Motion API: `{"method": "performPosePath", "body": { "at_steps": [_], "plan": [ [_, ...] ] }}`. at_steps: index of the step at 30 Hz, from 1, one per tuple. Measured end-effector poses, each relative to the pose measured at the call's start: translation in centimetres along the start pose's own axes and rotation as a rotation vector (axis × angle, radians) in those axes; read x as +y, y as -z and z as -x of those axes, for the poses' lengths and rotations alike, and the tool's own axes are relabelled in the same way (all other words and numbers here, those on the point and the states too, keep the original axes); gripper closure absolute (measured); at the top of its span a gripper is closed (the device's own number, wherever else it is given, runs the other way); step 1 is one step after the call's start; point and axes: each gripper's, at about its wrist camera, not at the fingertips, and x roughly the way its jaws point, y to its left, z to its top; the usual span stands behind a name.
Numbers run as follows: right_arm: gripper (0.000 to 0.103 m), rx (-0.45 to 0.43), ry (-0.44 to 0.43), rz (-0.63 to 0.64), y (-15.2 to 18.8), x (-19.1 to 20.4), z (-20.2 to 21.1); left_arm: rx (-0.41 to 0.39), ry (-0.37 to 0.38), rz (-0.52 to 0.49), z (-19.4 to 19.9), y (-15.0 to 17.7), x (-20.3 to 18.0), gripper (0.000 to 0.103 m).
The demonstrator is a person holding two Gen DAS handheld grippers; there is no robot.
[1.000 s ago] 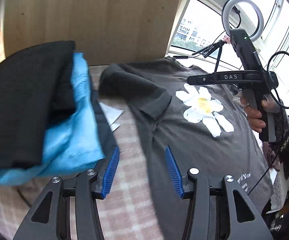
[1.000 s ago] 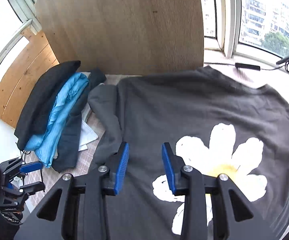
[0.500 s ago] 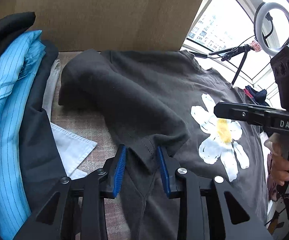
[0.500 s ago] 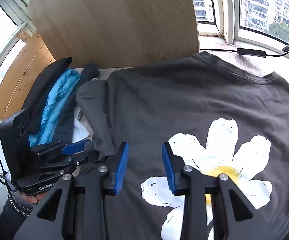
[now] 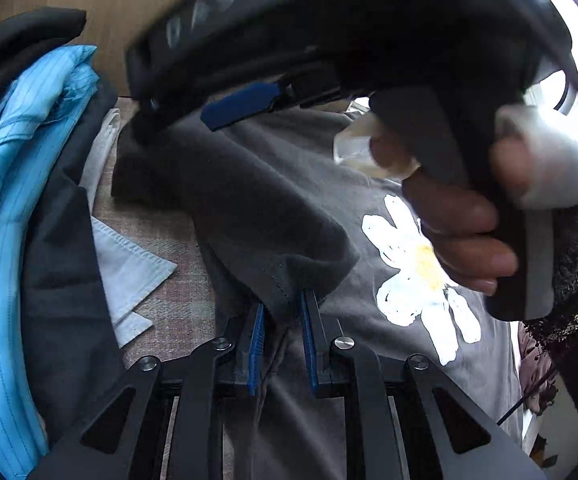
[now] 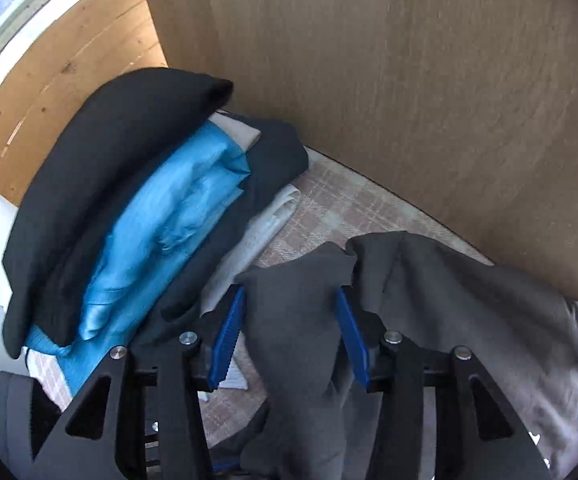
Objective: Fold clothes
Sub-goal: 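Grasp the sleeve and side panel with both grippers and fold it over the daisy print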
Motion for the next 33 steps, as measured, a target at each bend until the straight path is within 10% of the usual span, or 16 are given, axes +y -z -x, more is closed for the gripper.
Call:
{"method": "performPosePath", "body": {
  "at_steps": [1, 4, 6, 8, 22, 24, 26, 28, 31, 33],
  "plan": [
    [0.098, 0.013, 0.007, -0.029, 0.0, -0.7, -0.2, -0.002, -0.002, -0.001, 0.2, 0.0, 0.0, 0.088],
    [0.098, -0.082, -0.101, -0.197, 1.9, -5.1, 3.0, -0.007, 0.004, -0.015, 0.9, -0.1, -0.2, 0.088],
    [0.091, -0.146, -0.105, -0.317, 4.9, -9.1, 5.8, -0.011, 0.013, -0.043, 1.6, 0.0, -0.7, 0.088],
    [0.050, -0.138, 0.026, -0.389, 7.2, -12.0, 7.4, -0.023, 0.010, -0.073, 2.1, 0.0, -1.2, 0.088],
    [0.050, -0.017, 0.105, -0.133, 6.6, -5.0, 2.2, 0.051, -0.002, -0.164, -0.9, 0.5, -3.3, 0.078],
    [0.054, 0.006, 0.177, -0.112, 6.5, -5.0, 0.7, 0.055, 0.007, -0.158, -1.2, 0.5, -3.4, 0.078],
    [0.084, -0.020, 0.169, -0.177, 7.1, -6.9, 1.6, 0.057, 0.044, -0.145, -1.5, 0.3, -3.6, 0.078],
    [0.084, -0.080, 0.105, -0.333, 9.0, -10.3, 4.6, 0.062, 0.138, -0.156, -1.4, 0.2, -4.6, 0.078],
    [0.055, -0.149, 0.207, -0.504, 13.0, -14.9, 8.9, 0.057, 0.137, -0.274, -0.6, 0.8, -6.6, 0.074],
    [0.054, -0.155, 0.154, -0.543, 13.9, -16.4, 9.6, 0.050, 0.073, -0.308, -0.1, 1.2, -6.5, 0.074]
  ]
}}
